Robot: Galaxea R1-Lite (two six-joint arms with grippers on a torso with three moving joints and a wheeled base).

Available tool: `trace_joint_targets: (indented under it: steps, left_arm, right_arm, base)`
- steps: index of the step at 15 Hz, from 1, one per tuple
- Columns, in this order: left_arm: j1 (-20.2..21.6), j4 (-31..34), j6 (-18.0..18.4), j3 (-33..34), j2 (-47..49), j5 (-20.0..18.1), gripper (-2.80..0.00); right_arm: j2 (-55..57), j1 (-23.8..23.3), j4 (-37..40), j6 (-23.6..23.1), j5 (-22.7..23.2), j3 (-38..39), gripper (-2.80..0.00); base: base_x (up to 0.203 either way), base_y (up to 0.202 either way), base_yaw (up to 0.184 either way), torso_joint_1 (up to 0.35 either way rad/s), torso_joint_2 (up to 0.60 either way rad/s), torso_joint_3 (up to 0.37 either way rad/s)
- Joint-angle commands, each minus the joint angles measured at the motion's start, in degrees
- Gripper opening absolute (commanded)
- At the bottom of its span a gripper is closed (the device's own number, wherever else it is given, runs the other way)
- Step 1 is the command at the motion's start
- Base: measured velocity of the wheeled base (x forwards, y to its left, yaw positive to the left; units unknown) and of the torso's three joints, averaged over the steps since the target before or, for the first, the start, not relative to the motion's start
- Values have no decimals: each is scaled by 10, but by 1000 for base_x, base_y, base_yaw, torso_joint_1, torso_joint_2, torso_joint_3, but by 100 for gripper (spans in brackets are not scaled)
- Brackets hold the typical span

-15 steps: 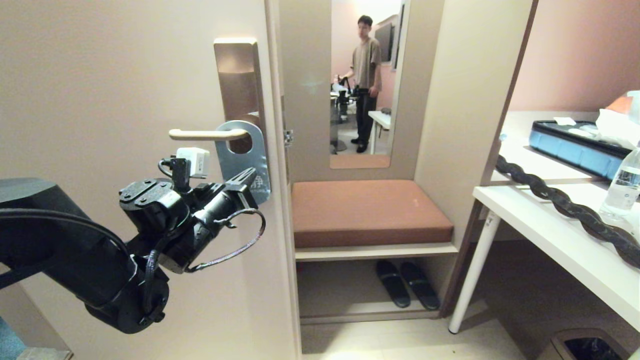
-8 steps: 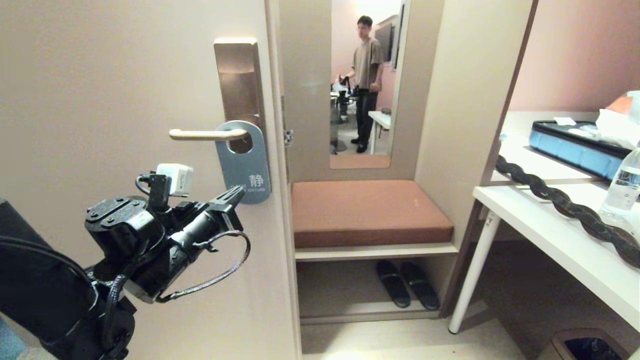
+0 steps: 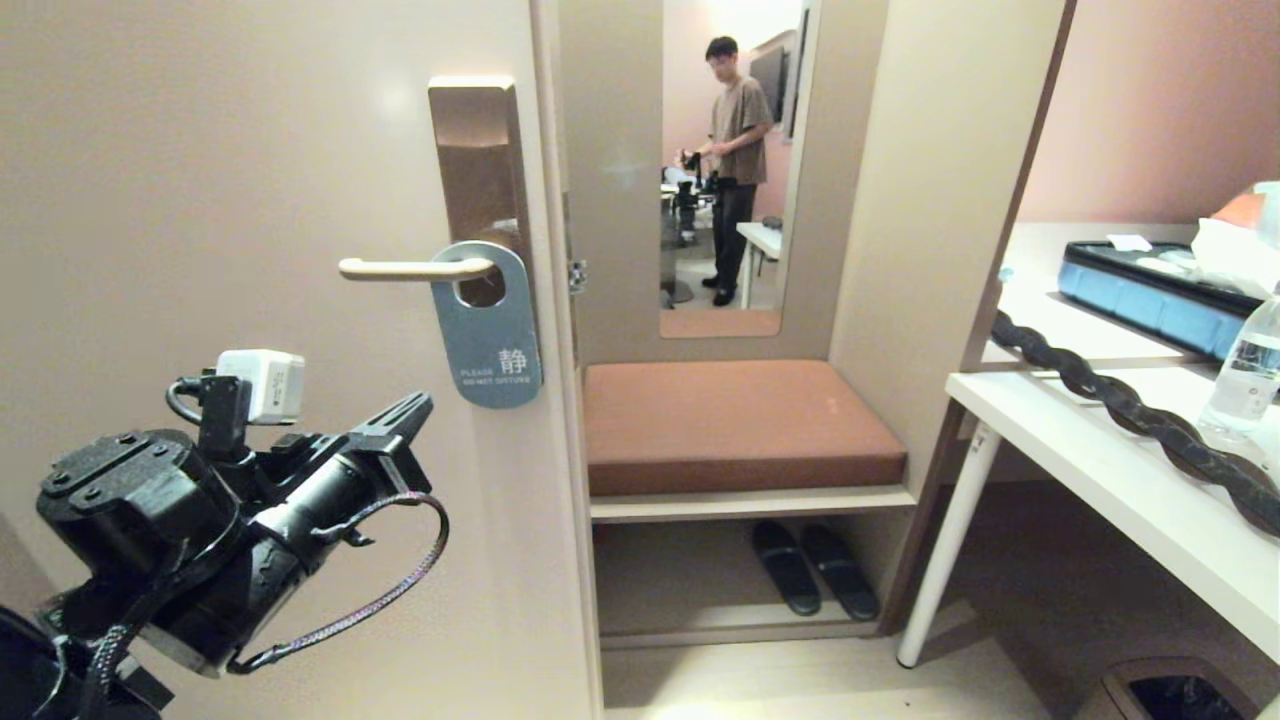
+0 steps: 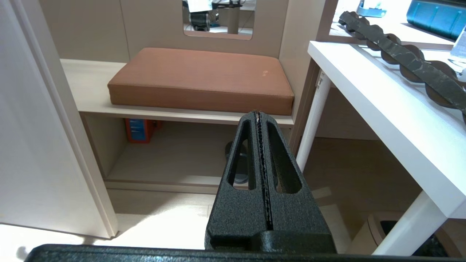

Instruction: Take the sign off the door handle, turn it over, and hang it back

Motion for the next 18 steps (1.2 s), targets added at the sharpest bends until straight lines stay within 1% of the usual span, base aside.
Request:
trace_joint_targets:
  steps: [1,4,9,10,11,13,15,18]
  left_arm:
    - [0,-26,-1,26,-35,2,-280]
    - [0,-26,-1,60,-67,17,-280]
    - [1,-26,0,128,-115,62,-280]
    - [1,-26,1,137,-128,66,-280]
    - [1,-25,4,146,-147,68,-280]
    - [1,-24,25,151,-188,85,-280]
    - [6,0,46,152,-236,98,-280]
    - [41,76,60,152,-322,106,-280]
  right_arm:
    - [0,0,0,-1,0,0,-280]
    - [0,0,0,-1,0,0,-280]
    - [0,0,0,-1,0,0,-280]
    - [0,0,0,-1,0,0,-280]
    - [0,0,0,-1,0,0,-280]
    - [0,0,0,-1,0,0,-280]
    - [0,0,0,-1,0,0,-280]
    - [0,0,0,-1,0,0,-280]
  base:
    - [0,0,0,0,0,0]
    - [0,0,0,0,0,0]
    - [0,0,0,0,0,0]
    - [0,0,0,0,0,0]
    - [0,0,0,0,0,0]
    - [0,0,0,0,0,0]
    - [0,0,0,0,0,0]
    - [0,0,0,0,0,0]
